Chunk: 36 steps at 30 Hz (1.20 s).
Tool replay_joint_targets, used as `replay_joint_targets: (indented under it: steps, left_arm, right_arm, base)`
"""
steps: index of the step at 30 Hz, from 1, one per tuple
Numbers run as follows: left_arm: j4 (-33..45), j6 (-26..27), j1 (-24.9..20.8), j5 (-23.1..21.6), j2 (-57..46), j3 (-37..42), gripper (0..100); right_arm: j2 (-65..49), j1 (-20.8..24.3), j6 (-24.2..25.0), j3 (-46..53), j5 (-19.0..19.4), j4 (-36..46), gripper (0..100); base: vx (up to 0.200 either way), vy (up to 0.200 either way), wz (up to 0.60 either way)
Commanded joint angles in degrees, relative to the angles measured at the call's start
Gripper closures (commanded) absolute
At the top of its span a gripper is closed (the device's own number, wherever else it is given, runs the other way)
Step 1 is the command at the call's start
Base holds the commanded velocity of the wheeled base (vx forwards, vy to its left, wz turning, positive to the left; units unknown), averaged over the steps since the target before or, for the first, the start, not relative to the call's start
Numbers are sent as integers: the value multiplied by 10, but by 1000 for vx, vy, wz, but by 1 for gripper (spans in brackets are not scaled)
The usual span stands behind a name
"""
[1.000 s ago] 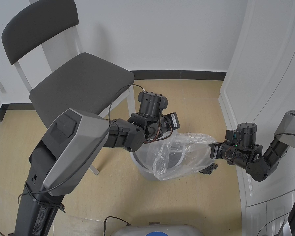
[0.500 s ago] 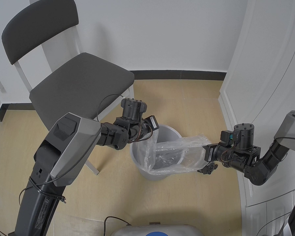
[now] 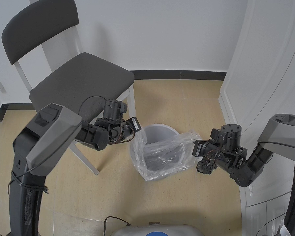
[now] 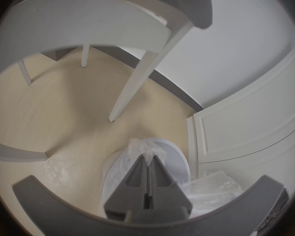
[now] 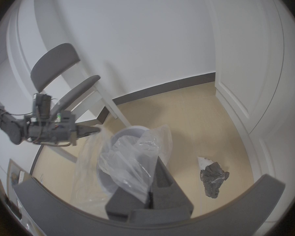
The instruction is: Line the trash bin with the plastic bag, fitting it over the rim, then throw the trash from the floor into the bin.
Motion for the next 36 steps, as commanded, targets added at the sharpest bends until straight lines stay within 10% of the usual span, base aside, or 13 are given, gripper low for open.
replay_joint_targets:
  steps: [1, 16, 36]
  left_arm:
    - [-12, 14, 20, 2, -96, 97, 100]
    - [62, 112, 35, 38, -168, 212, 100]
    - [114, 158, 30, 38, -164, 225, 100]
  right_arm:
    - [68, 10, 38, -76, -44, 10, 100]
    - [-66, -35, 46, -111, -54, 327, 100]
    - [-7, -9, 36, -119, -60, 381, 100]
  base:
    - [0, 0, 0]
    - [0, 0, 0]
    - [0, 0, 0]
